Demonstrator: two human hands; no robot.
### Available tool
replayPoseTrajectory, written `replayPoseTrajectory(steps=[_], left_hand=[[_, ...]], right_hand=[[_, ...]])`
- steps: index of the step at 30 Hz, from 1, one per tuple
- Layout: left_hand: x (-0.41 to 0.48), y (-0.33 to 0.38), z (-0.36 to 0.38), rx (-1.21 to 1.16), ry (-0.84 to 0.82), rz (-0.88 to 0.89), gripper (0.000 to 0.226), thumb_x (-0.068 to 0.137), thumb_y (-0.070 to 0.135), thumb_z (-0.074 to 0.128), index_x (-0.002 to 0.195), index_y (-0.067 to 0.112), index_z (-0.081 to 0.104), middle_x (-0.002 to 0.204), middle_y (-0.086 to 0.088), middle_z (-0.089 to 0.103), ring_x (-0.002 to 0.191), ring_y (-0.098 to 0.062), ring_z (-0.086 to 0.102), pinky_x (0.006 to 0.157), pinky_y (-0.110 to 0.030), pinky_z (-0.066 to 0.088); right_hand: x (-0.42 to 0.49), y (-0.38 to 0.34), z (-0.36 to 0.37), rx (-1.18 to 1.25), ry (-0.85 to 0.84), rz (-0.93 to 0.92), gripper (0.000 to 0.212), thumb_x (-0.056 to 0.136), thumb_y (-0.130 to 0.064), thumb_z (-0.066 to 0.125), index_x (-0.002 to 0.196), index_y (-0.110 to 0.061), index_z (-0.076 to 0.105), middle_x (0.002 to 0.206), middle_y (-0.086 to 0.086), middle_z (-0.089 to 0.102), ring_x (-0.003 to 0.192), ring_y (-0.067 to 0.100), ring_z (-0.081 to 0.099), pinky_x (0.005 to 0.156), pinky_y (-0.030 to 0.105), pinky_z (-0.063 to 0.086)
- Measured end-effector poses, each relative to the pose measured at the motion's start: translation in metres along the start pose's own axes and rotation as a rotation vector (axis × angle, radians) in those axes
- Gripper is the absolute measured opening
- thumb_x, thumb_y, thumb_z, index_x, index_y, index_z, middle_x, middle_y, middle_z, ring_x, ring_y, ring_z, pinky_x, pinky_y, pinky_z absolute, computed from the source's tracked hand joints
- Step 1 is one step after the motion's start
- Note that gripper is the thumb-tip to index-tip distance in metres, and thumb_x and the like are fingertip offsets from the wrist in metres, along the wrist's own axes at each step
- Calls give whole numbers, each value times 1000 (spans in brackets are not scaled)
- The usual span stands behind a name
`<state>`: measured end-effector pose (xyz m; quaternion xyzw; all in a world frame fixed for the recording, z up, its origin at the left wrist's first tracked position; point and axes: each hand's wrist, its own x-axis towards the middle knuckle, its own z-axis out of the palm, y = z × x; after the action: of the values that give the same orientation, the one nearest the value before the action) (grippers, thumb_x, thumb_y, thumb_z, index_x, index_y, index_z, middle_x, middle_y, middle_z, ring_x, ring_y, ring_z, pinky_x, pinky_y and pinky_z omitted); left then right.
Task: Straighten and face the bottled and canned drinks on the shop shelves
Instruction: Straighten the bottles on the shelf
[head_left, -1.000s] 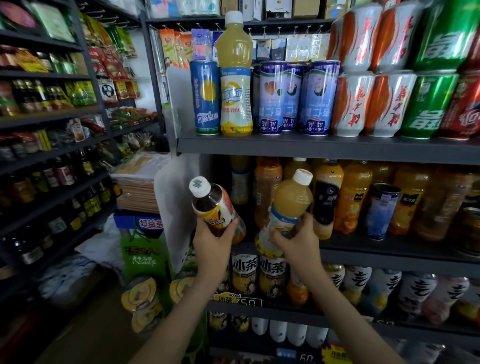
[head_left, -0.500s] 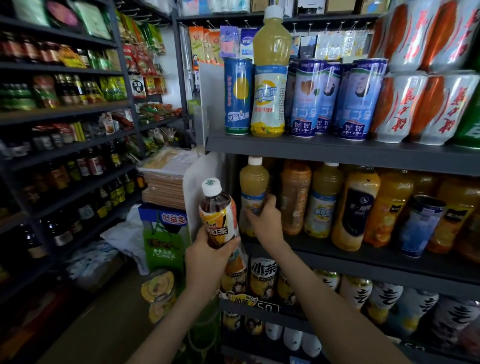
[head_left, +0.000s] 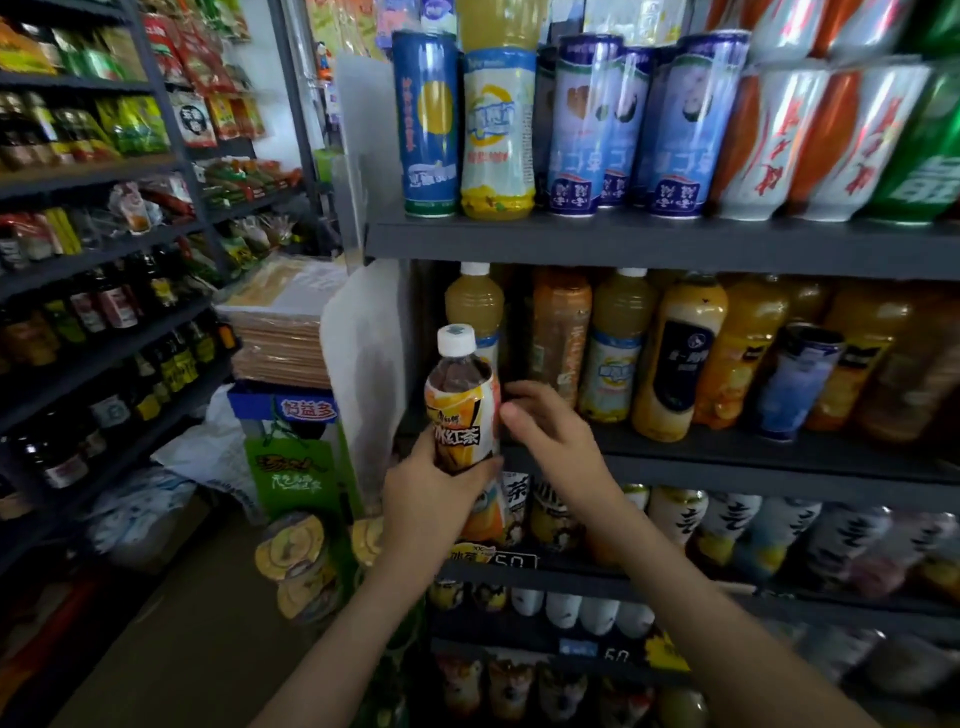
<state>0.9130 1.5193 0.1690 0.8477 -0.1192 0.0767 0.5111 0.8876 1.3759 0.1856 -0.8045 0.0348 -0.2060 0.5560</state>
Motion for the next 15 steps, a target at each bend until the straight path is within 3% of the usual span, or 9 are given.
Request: replayPoseTrajectory(steps=[3, 5, 10, 15], left_hand=[[-13, 21, 28, 72, -121, 60, 46, 76, 45, 70, 117, 26, 59, 91, 2, 67, 88, -20, 62, 62, -27, 37], [-26, 41, 51, 114, -188, 112, 49, 79, 40, 69, 124, 26, 56, 100, -4, 69, 93, -26, 61, 62, -26, 33], [-65, 93, 112, 86, -357, 253, 55, 74, 39, 72, 125, 27, 56, 104, -4, 69, 96, -27, 62, 66, -28, 41], [-125, 159, 185, 30, -455, 365, 45, 76, 39, 71, 118, 29, 58, 98, 0, 70, 93, -24, 63, 60, -26, 35]], right_hand=[[-35, -1, -31, -55, -79, 39, 42, 81, -33, 71, 116, -34, 48, 107, -23, 59, 98, -11, 56, 81, 9, 46], [-50, 3, -54, -107, -20, 108, 48, 78, -33, 75, 116, -35, 45, 102, -26, 56, 93, -9, 56, 75, 6, 45], [-89, 17, -137, -137, 207, 204, 54, 73, -37, 78, 120, -26, 53, 103, -16, 61, 96, 1, 58, 79, 12, 46], [-150, 26, -240, -73, 375, 233, 43, 71, -34, 80, 109, -23, 63, 99, -11, 70, 89, 1, 64, 78, 23, 54]])
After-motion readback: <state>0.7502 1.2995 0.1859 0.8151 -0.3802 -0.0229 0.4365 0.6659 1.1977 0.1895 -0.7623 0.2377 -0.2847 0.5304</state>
